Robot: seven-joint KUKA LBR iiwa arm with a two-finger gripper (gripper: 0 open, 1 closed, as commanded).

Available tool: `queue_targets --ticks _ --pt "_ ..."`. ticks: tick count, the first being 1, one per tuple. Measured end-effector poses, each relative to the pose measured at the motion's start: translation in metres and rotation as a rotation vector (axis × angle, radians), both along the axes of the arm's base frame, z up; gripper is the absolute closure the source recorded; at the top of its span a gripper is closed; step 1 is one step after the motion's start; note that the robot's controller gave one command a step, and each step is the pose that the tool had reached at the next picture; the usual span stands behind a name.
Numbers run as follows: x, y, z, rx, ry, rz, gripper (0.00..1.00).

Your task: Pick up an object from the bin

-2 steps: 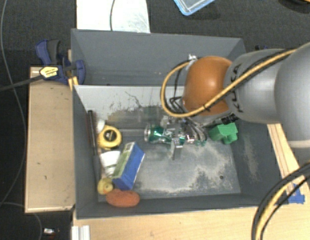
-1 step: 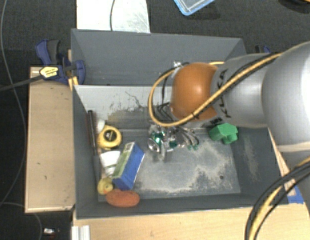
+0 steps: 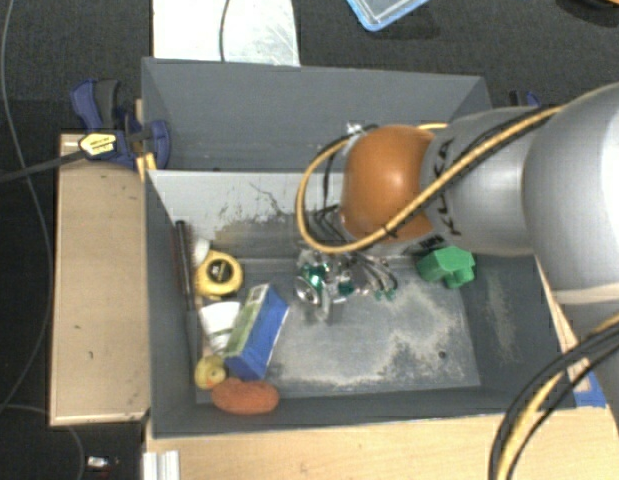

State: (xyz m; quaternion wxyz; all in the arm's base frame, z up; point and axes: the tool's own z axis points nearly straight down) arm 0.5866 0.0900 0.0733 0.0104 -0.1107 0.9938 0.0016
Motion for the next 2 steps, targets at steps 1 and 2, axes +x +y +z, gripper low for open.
queue_targets --ticks 1,2 --pt "-0.003 -0.0094 0.0082 0.0 0.002 -0.001 1.0" --pt "-0.0017 -0.0162 0.0079 0.002 0.001 -0.005 1.0"
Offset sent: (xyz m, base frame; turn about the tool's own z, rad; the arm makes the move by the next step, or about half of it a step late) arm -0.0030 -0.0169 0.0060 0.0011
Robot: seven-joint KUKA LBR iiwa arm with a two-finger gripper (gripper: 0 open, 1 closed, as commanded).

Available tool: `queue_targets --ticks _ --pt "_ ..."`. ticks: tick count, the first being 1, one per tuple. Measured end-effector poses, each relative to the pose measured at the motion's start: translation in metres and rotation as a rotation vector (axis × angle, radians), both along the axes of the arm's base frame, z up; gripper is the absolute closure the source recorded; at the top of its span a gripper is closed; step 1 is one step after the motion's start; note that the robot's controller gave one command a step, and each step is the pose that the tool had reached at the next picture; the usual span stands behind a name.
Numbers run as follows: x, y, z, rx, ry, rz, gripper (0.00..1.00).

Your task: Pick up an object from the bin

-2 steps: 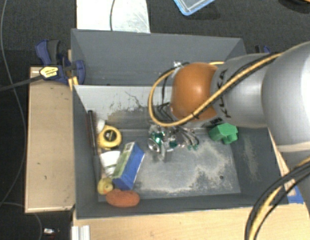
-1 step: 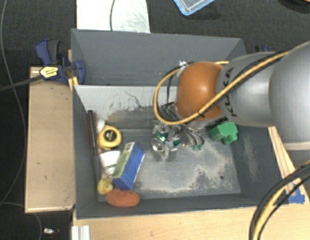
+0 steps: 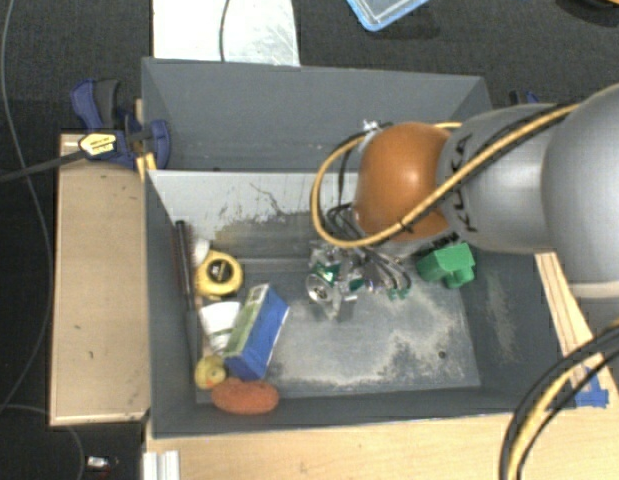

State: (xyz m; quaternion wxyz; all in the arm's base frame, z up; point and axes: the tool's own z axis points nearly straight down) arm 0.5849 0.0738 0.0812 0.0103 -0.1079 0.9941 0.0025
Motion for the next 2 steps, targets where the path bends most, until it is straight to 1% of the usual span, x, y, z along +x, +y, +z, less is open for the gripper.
queue_targets --ticks 1,2 --pt "-0.008 -0.01 0.073 -0.001 0.002 -0.014 1.0" --pt "-0.006 -0.011 0.114 0.0 -0.007 -0.019 1.0"
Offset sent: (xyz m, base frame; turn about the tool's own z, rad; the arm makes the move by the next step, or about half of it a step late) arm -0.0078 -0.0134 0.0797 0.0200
